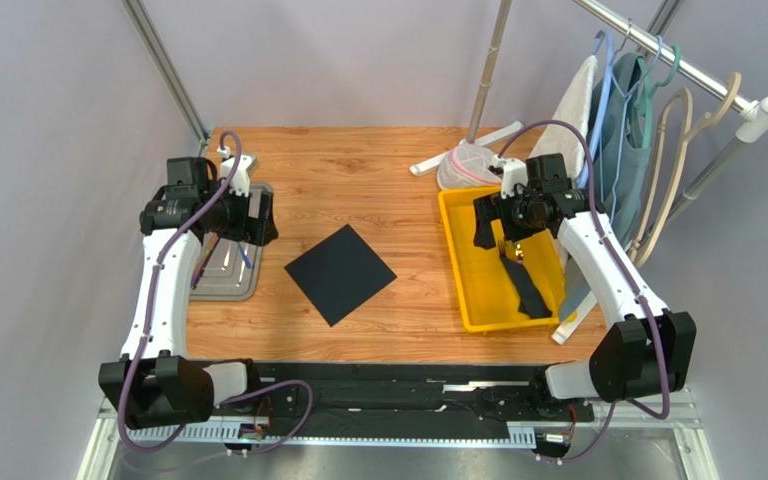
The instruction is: Place the utensils on the paper napkin and roll it up
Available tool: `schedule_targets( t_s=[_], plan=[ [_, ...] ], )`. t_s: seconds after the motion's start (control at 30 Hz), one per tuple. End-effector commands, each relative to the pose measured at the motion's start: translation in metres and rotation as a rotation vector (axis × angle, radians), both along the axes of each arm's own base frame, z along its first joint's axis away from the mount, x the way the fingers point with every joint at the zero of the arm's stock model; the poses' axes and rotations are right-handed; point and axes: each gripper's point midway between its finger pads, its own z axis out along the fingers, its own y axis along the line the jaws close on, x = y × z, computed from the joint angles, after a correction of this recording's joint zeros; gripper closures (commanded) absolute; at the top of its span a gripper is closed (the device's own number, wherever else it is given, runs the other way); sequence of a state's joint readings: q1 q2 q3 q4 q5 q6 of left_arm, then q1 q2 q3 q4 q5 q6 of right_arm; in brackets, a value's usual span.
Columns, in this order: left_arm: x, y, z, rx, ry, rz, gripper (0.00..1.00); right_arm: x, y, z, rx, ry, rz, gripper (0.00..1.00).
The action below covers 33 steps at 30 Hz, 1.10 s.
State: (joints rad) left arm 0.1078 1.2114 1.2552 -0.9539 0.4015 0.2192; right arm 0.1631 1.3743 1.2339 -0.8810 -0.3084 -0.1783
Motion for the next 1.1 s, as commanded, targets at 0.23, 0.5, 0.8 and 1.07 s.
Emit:
schedule_targets(
  t_s=[0.23,0.5,0.8,1.07],
  plan=[
    [0.019,0.026,0.002,0.101,0.023,-0.078,0.02,0.003,0.004,0.011,-0.006,-0.028,0.034,0.0],
    [0.039,0.099,-0.031,0.143,0.241,-0.033,0.16,-0.001,0.005,0.007,-0.006,-0.007,0.047,0.0],
    [0.058,0.165,-0.083,0.262,0.372,-0.045,0.36,-0.002,0.008,0.004,-0.006,0.016,0.059,0.0],
    [0.065,0.198,-0.122,0.306,0.454,-0.056,0.46,-0.007,0.009,0.0,-0.006,0.033,0.068,0.0]
  ],
)
